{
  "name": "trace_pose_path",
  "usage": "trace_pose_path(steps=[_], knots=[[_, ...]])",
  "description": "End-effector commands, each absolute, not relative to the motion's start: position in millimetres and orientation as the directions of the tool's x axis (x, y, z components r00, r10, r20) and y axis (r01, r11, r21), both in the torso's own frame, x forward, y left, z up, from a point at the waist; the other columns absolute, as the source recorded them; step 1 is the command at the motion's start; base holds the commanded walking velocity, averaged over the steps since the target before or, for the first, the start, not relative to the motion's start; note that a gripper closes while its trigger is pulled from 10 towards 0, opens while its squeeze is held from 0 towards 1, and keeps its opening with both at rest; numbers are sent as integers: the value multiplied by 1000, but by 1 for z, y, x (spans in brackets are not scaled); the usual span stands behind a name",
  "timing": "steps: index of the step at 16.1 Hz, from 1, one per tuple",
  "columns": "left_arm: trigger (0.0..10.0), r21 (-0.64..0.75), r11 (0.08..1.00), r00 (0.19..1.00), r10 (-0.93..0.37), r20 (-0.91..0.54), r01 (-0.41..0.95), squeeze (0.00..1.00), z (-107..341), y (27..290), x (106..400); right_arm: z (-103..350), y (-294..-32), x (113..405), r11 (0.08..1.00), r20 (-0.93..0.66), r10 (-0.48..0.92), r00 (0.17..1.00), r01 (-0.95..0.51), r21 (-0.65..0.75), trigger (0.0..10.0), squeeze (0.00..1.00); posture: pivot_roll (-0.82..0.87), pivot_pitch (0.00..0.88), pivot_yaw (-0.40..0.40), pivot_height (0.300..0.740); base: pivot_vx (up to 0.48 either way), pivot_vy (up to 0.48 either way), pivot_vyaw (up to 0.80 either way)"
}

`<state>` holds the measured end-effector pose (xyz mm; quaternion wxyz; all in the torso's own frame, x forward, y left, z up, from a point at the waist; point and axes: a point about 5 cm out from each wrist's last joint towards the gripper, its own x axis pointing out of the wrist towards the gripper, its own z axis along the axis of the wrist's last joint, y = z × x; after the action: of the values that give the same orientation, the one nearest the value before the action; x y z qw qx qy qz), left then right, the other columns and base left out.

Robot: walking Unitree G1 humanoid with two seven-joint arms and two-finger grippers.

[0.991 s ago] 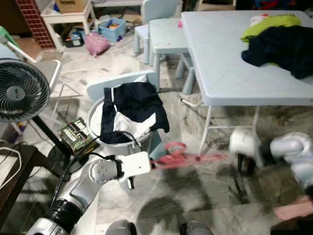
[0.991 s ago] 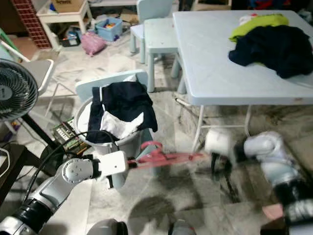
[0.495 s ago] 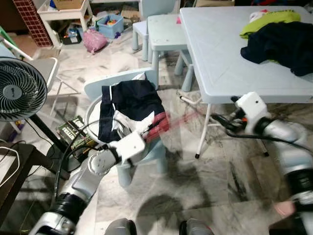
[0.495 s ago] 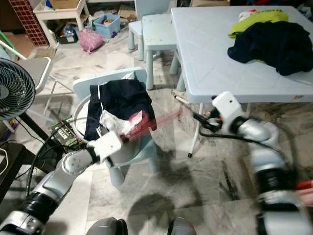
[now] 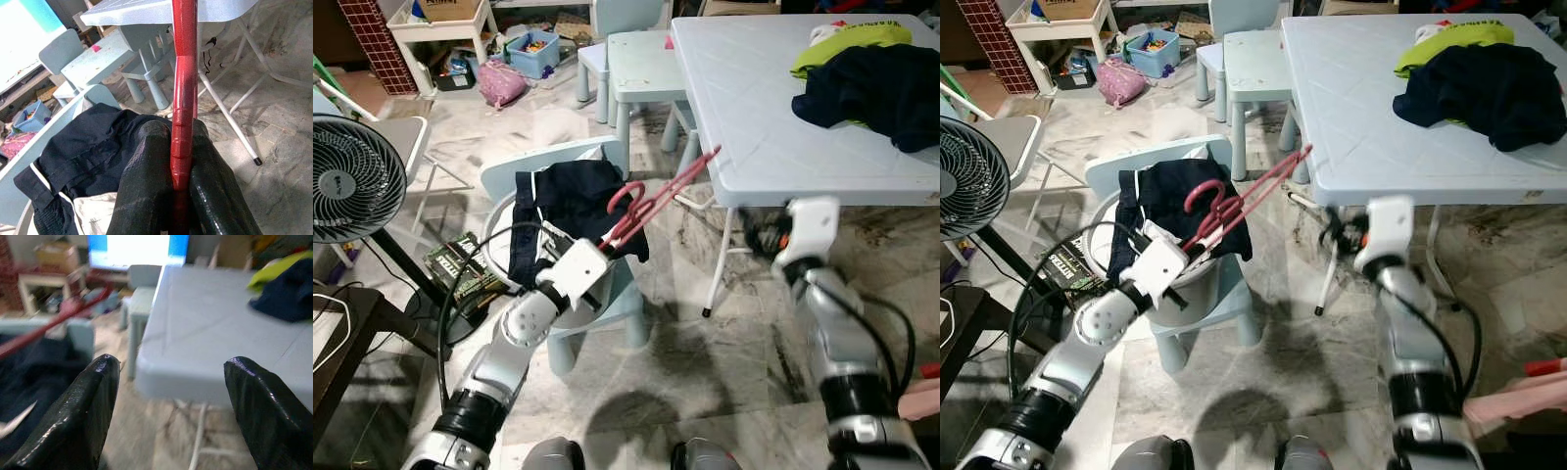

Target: Hang hanger

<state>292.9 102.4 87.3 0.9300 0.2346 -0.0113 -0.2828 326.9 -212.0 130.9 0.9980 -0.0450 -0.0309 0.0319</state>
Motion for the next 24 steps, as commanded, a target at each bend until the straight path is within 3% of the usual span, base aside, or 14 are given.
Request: trace_pose_path(steps=[1, 2, 4, 5, 6, 24], knots=[[10000, 444, 735, 843, -530, -95, 512, 0, 91, 101, 292, 139, -217, 330, 996, 86, 17, 996, -9, -91, 10000, 0, -17, 44, 10, 740, 0, 0, 0], [10000, 439, 739, 844, -528, -93, 510, 0, 92, 101, 292, 140, -219, 331, 999, 97, -1, 995, 6, -50, 0, 0, -16, 46, 7, 740, 0, 0, 0], [10000, 434, 744, 846, -526, -89, 508, 0, 92, 100, 292, 140, -221, 331, 1000, 86, -8, 996, 9, -12, 0, 0, -16, 46, 7, 740, 0, 0, 0], [10000, 428, 748, 846, -527, -83, 508, 0, 92, 99, 291, 138, -220, 332, 999, 73, -3, 997, 5, -36, 2863, 0, -16, 46, 7, 740, 0, 0, 0], [10000, 428, 747, 845, -528, -85, 509, 0, 93, 98, 291, 138, -218, 332, 999, 71, -6, 997, 10, -47, 10000, 0, -18, 51, 9, 740, 0, 0, 0], [10000, 392, 747, 829, -554, -79, 536, 0, 94, 87, 287, 126, -210, 327, 999, 34, 29, 999, -27, -46, 10000, 0, -18, 56, 12, 740, 0, 0, 0]])
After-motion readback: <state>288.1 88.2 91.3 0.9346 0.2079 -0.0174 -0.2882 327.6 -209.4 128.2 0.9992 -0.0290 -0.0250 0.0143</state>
